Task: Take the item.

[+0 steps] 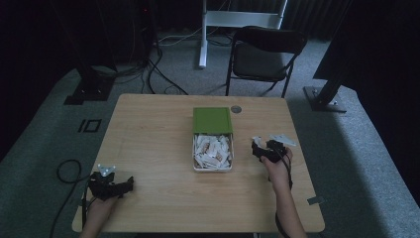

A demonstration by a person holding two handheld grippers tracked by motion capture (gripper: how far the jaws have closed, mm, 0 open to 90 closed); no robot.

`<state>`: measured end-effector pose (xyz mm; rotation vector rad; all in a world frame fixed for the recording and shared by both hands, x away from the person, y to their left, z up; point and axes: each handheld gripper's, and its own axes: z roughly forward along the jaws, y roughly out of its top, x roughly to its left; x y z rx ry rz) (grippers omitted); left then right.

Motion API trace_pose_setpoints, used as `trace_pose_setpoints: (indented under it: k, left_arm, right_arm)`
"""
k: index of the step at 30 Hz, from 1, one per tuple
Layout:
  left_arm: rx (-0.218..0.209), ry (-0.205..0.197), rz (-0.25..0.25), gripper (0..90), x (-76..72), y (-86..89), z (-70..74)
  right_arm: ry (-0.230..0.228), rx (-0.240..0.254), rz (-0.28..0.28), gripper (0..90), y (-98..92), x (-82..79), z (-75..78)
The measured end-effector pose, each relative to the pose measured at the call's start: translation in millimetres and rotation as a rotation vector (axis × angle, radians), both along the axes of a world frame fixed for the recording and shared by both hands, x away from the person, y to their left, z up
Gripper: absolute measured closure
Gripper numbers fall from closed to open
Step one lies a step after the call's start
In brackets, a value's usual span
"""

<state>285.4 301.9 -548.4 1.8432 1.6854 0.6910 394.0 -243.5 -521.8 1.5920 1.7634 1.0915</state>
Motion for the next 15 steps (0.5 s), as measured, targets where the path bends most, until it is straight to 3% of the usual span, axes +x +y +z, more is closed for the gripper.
trace_pose_setpoints:
  k: [7,9,15]
  left_arm:
    - [0.000,-0.001,0.000,2.8,0.0,0.0,-0.1]
    - [0.000,-0.001,0.000,2.8,0.0,0.0,-0.1]
    - [0.000,-0.001,0.000,2.7,0.0,0.0,-0.1]
  right_arm:
    - [0.005,-0.005,0.003,20.7,-3.3,-14.5,-4.2]
    - [0.022,0.028,0.010,19.4,-6.1,-25.0,-10.4]
    - [0.037,-0.007,0.010,19.3,-10.5,-38.4,-15.2]
